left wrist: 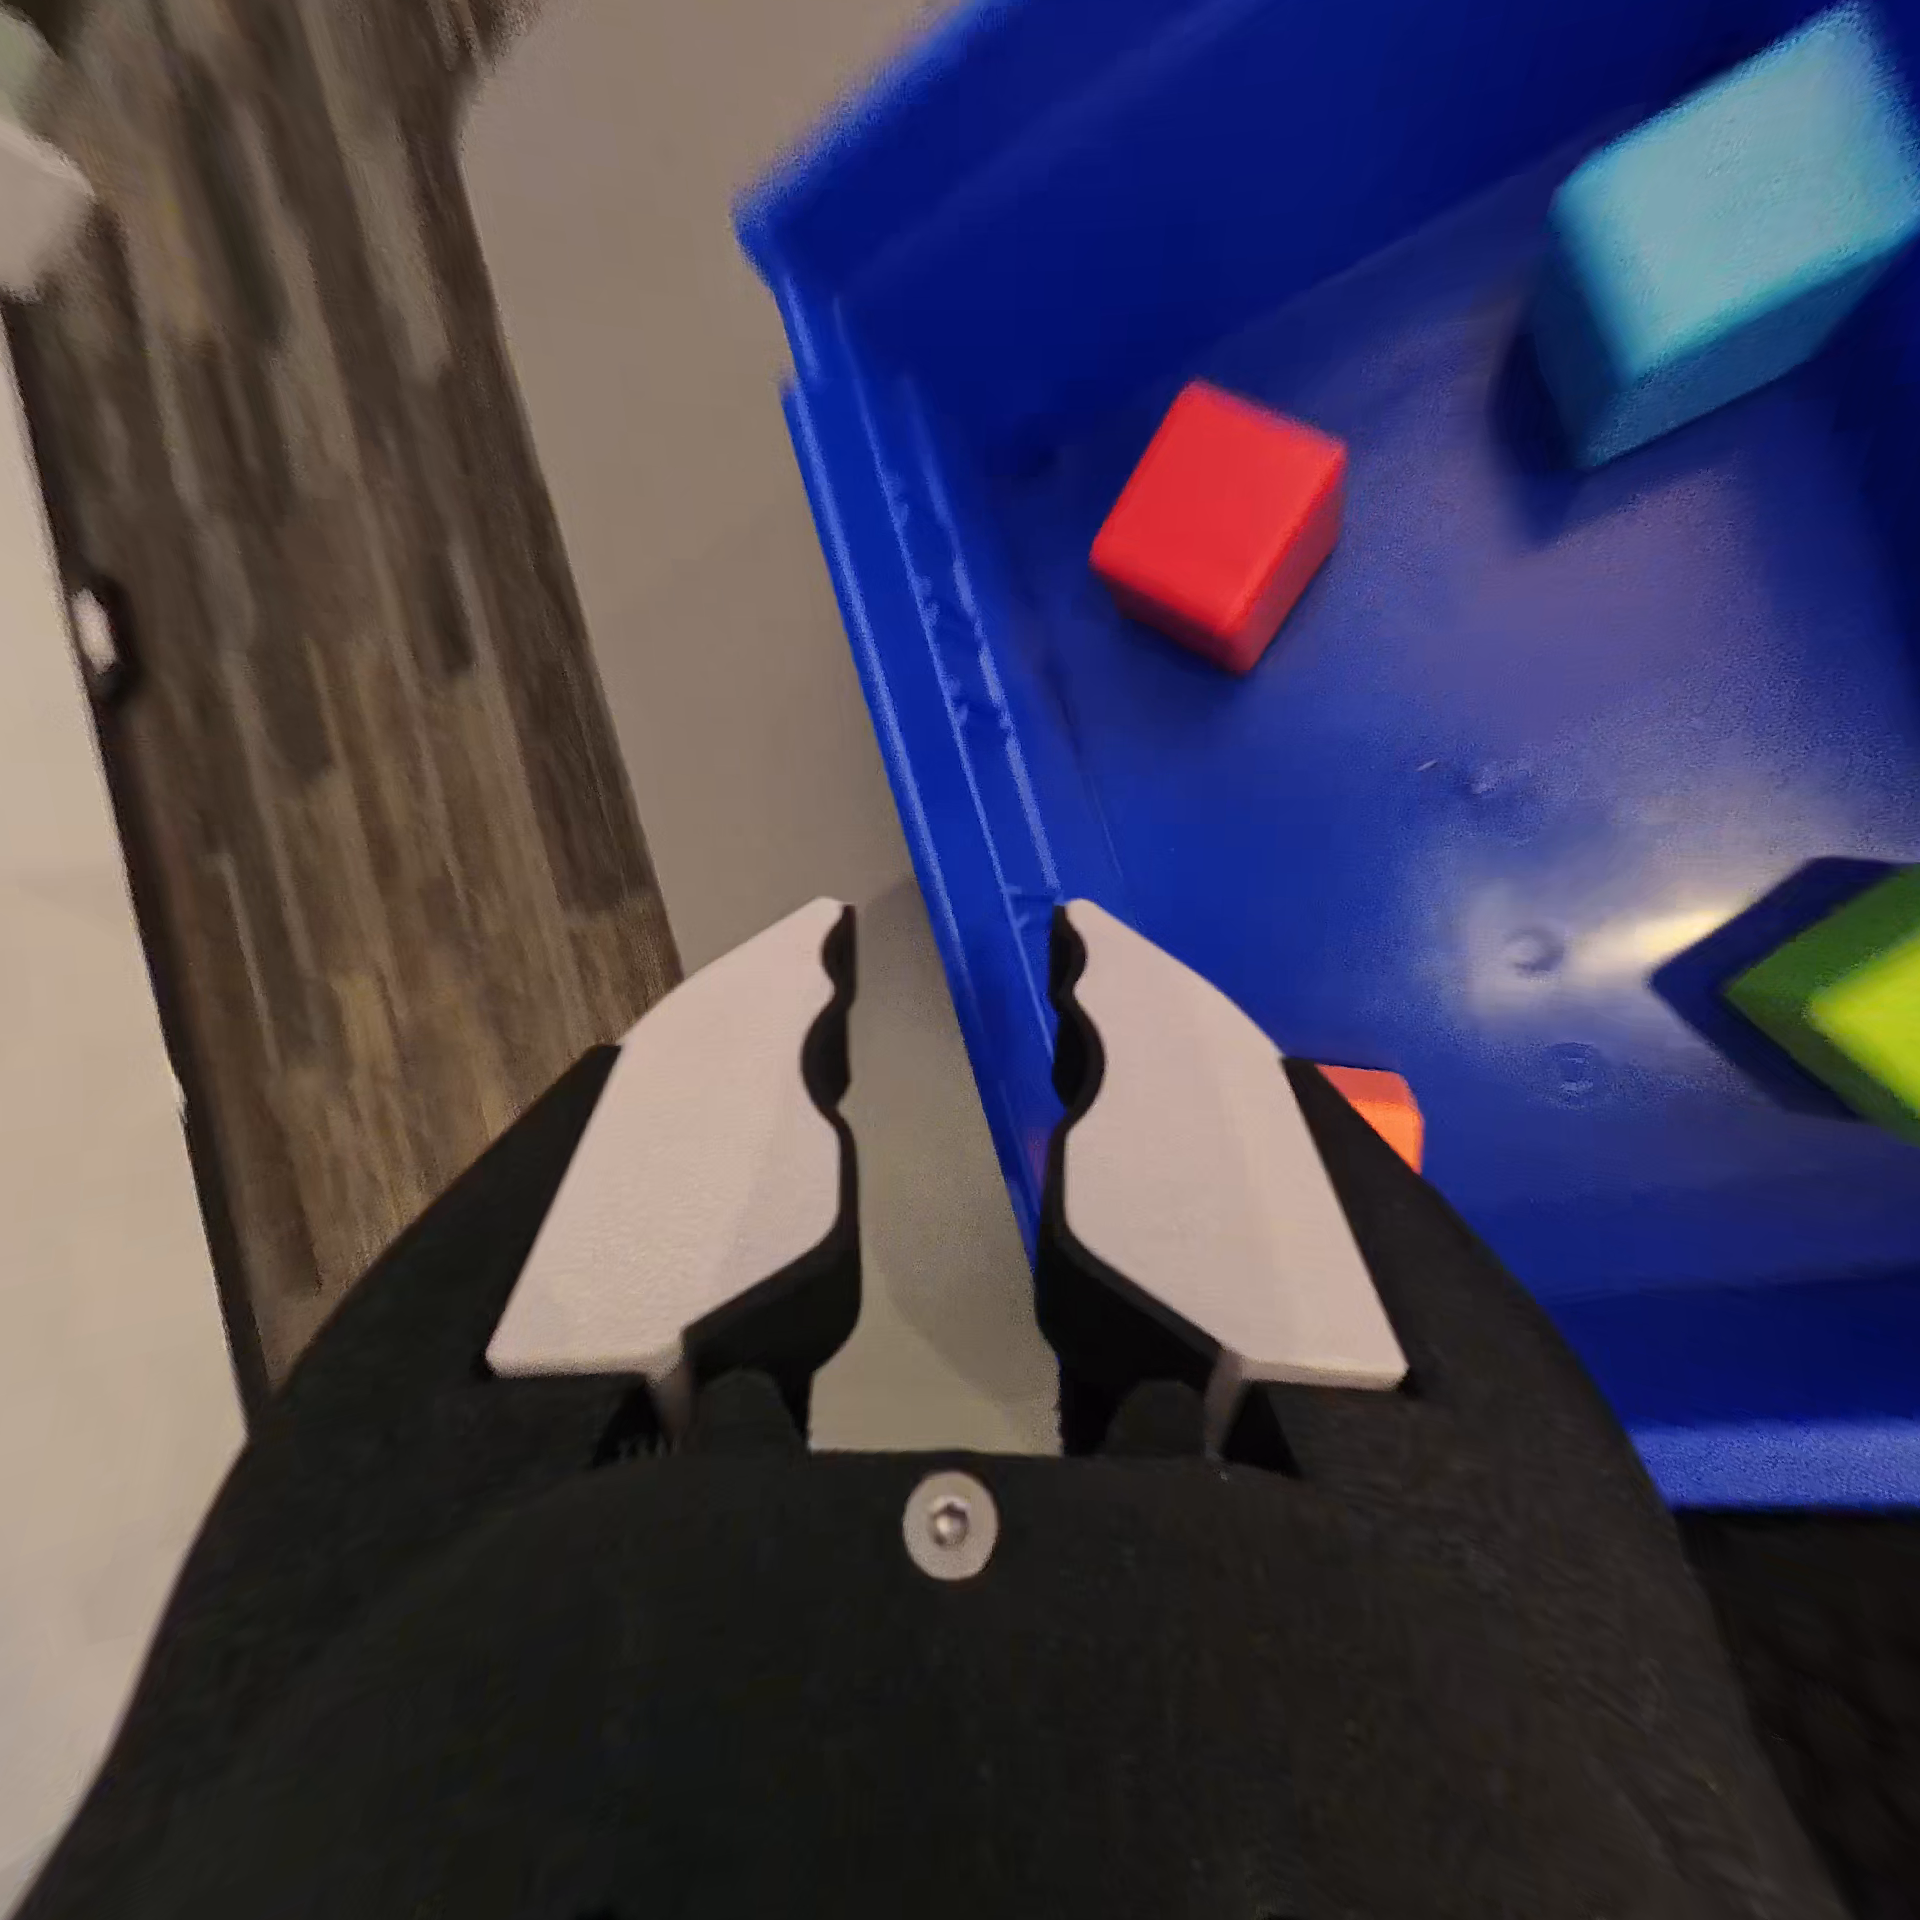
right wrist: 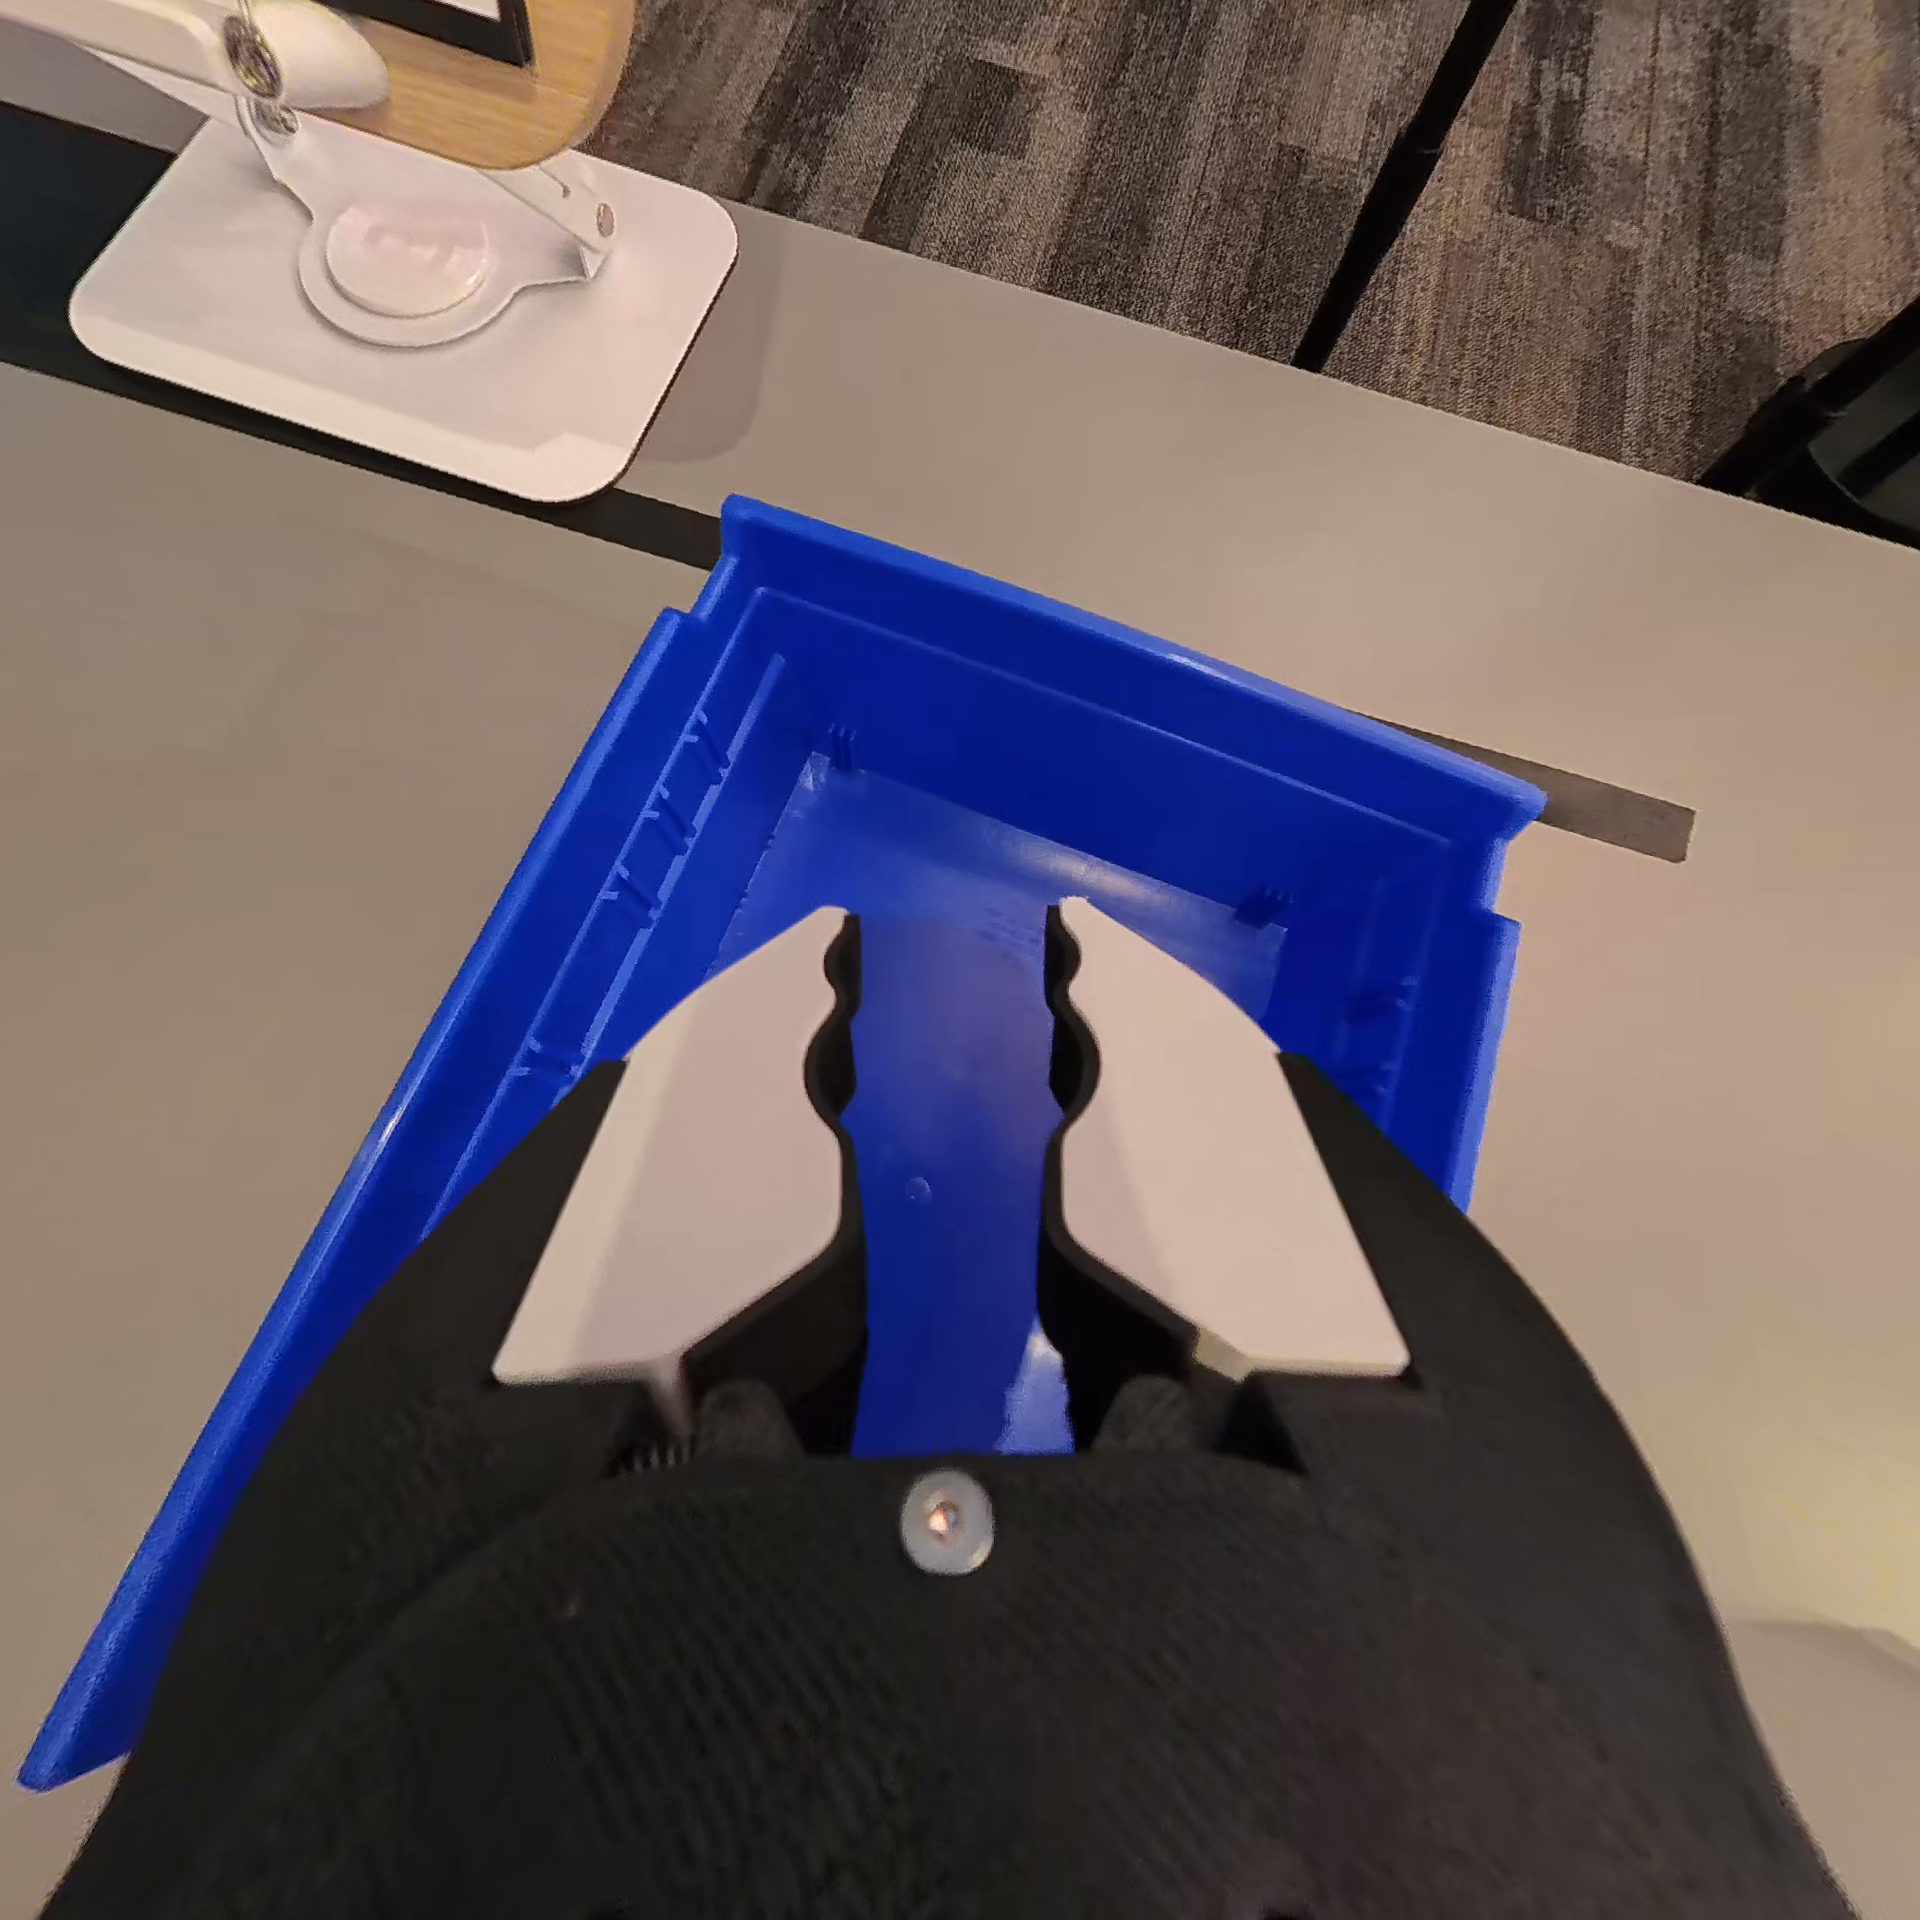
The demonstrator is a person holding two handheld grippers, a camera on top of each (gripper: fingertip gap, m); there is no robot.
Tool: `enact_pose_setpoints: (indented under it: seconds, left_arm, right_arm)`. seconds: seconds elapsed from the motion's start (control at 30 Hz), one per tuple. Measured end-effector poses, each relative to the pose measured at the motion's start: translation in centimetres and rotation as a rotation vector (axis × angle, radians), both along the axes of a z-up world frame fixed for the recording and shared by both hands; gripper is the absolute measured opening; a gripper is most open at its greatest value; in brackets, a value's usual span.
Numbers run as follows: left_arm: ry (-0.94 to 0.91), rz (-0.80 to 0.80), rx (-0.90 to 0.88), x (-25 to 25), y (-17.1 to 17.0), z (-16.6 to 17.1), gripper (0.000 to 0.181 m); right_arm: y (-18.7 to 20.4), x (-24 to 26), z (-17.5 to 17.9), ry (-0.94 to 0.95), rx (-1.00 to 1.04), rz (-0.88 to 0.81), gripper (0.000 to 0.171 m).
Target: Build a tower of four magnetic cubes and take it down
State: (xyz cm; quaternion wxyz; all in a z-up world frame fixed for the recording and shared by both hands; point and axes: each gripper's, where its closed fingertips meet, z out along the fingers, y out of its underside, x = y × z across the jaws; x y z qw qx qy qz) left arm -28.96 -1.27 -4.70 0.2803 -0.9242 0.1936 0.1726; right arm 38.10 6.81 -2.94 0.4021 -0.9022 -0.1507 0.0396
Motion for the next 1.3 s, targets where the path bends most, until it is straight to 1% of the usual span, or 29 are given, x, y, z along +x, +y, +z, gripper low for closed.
enact_pose_setpoints:
  seconds: [0.03,0.07,0.13,0.17,0.2,0.23,0.3,0.37,0.47,0.57,0.67,0.7,0.8,0.83,0.97,1.07,1.13,1.2,1.27,1.3]
  left_arm:
    - [-0.023,-0.067,0.056,1.5,-0.3,1.7,0.042]
    - [-0.075,-0.156,0.093,3.5,-1.0,3.1,0.044]
    - [-0.161,-0.358,0.118,7.8,-2.8,4.5,0.057]
    - [-0.183,-0.454,0.093,9.7,-3.8,4.2,0.055]
    - [-0.206,-0.549,0.024,11.5,-5.1,3.3,0.055]
    - [-0.210,-0.633,-0.067,12.9,-6.4,1.9,0.060]
    - [-0.155,-0.716,-0.192,14.1,-7.4,-0.5,0.058]
    - [-0.138,-0.736,-0.286,15.1,-7.6,-2.2,0.056]
    - [-0.131,-0.710,-0.395,16.1,-7.5,-4.1,0.061]
    - [-0.062,-0.708,-0.467,15.9,-7.2,-6.1,0.066]
    - [-0.066,-0.703,-0.529,16.0,-7.2,-7.6,0.063]
    - [-0.073,-0.707,-0.540,16.1,-7.2,-8.0,0.058]
    - [-0.058,-0.703,-0.575,15.6,-7.1,-9.0,0.054]
    - [-0.050,-0.699,-0.570,15.5,-6.9,-9.2,0.049]
    - [-0.069,-0.691,-0.610,15.1,-7.3,-9.1,0.049]
    - [-0.087,-0.675,-0.580,14.6,-7.3,-8.0,0.049]
    - [-0.085,-0.650,-0.488,14.0,-6.8,-6.0,0.048]
    - [-0.050,-0.626,-0.336,13.1,-6.1,-2.8,0.048]
    - [0.006,-0.593,-0.105,12.5,-5.0,1.7,0.048]
    - [-0.010,-0.592,-0.006,13.1,-5.0,4.0,0.048]
  right_arm:
    - [0.0,0.0,0.0,-0.009,0.000,0.004,0.036]
    - [0.0,-0.1,0.0,-0.016,0.002,0.009,0.035]
    - [0.0,-0.2,0.0,-0.021,0.005,0.017,0.035]
    - [0.1,-0.3,0.0,-0.020,0.003,0.021,0.035]
    - [0.0,-0.4,-0.1,-0.018,-0.001,0.025,0.035]
    - [0.0,-0.4,-0.2,-0.016,-0.007,0.028,0.036]
    - [-0.2,-0.3,-0.7,-0.010,-0.034,0.023,0.035]
    - [-0.5,-0.1,-1.1,0.017,-0.068,0.017,0.036]
    - [-0.6,0.0,-1.1,0.062,-0.067,0.024,0.036]
    - [-0.7,0.7,-1.0,0.059,-0.071,0.009,0.037]
    - [-0.8,0.9,-0.9,0.071,-0.071,0.008,0.038]
    - [-0.8,1.0,-0.9,0.076,-0.073,0.008,0.038]
    - [-0.9,1.0,-1.3,0.072,-0.089,0.011,0.039]
    - [-0.9,1.1,-1.4,0.067,-0.095,0.012,0.039]
    - [-0.9,0.8,-1.6,0.063,-0.103,0.021,0.039]
    - [-0.9,0.7,-1.8,0.060,-0.109,0.029,0.039]
    - [-0.9,0.7,-2.0,0.056,-0.114,0.031,0.039]
    - [-0.9,0.9,-2.1,0.053,-0.116,0.026,0.040]
    - [-0.9,1.1,-2.1,0.055,-0.121,0.022,0.040]
    - [-0.9,1.2,-2.2,0.056,-0.122,0.020,0.040]
